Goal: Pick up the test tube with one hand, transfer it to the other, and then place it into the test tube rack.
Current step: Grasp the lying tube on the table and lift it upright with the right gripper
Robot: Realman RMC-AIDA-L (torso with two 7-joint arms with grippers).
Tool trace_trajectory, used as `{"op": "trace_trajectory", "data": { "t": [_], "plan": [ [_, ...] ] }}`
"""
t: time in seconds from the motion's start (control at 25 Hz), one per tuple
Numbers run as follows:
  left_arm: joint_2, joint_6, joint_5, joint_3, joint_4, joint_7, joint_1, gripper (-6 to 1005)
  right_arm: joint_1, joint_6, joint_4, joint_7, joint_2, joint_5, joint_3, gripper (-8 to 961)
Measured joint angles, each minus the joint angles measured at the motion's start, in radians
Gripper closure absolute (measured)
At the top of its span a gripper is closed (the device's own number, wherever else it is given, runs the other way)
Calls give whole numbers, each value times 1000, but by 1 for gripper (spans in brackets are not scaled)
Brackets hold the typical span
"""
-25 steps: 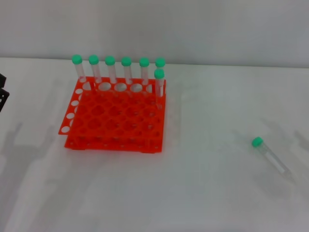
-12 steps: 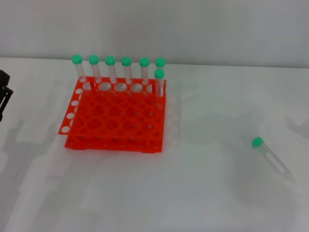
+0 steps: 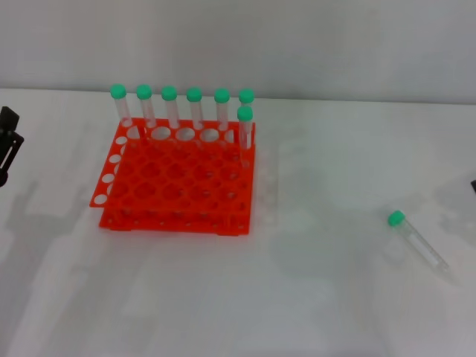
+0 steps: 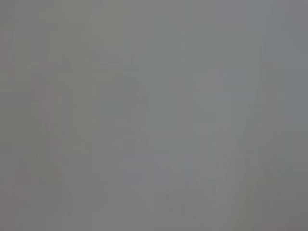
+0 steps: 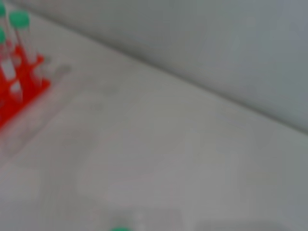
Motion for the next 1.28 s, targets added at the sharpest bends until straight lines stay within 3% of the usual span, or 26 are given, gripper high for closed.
{"op": "trace_trajectory", "data": {
  "t": [0.2, 0.44, 1.04, 1.12, 1.28],
  "plan": [
    [1, -24, 0, 0, 0, 4, -15, 118, 58, 66, 40, 66, 2, -72, -56, 85],
    [2, -38, 0, 0, 0, 7, -19, 119, 117, 45, 160, 118, 4, -86, -148, 85],
    [4, -42, 1, 1, 0, 8, -22, 123, 182, 37, 322, 141, 10, -80, -255, 86],
    [4, -42, 3, 2, 0, 8, -24, 124, 185, 32, 347, 138, 10, -80, -256, 283],
    [3, -43, 5, 4, 0, 8, -27, 125, 188, 19, 376, 137, 10, -80, -256, 330]
  ]
}}
